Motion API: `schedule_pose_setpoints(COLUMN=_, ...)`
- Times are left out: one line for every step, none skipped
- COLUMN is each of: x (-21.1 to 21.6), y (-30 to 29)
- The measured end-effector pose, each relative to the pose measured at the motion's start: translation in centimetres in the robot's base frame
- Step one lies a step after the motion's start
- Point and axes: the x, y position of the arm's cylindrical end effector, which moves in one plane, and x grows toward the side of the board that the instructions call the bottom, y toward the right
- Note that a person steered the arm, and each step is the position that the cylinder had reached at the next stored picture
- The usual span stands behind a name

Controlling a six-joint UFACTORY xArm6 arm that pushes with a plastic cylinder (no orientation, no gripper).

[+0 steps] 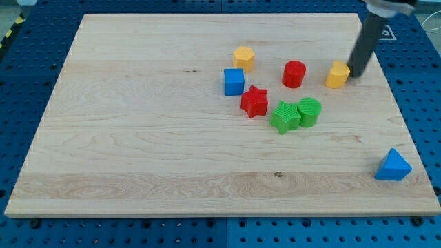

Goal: Push the yellow heart between the red circle and the green circle

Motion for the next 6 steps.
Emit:
schedule_pose_setpoints(x=3.7, y=0.8)
schedule_pose_setpoints(x=1.5, y=0.8)
schedule_pose_setpoints(x=-3.2, y=0.3)
schedule_pose_setpoints(x=-4.9, y=-2.5)
schedule_pose_setpoints(x=-2.5, y=-3.3)
schedule_pose_setpoints(x=2.5, y=-3.3)
